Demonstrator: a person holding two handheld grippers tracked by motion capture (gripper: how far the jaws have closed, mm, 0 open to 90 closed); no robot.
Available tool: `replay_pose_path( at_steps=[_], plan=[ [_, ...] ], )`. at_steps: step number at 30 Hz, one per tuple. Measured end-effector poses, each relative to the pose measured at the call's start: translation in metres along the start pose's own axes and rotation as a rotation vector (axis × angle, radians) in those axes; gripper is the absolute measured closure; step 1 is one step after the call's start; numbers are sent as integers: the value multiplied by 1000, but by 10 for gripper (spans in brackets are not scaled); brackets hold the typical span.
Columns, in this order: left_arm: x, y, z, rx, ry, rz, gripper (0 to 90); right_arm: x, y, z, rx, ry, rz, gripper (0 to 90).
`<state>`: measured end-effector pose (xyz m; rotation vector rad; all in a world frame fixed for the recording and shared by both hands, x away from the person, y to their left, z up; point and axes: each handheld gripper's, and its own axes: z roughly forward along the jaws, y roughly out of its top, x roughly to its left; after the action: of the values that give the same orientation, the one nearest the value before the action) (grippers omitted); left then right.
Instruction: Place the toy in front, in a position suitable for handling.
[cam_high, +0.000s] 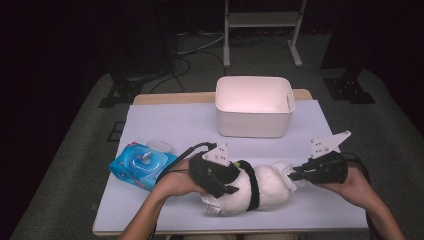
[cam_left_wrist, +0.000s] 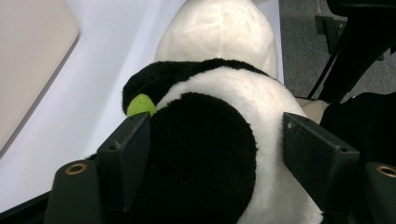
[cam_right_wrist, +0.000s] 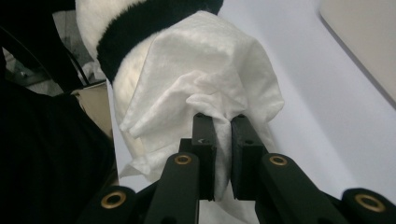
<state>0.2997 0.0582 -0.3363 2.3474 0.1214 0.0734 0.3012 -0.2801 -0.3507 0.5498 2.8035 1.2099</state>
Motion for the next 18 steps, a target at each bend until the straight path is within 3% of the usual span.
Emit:
replay_pose_path(
  at_steps=[11, 18],
  plan=[
    [-2, 3, 1, 10, 2, 13, 251, 8, 41, 18, 7, 35, -93, 813],
    [-1, 0, 0, -9, -5, 3, 251, 4, 33, 12, -8, 36, -66, 813]
  ],
)
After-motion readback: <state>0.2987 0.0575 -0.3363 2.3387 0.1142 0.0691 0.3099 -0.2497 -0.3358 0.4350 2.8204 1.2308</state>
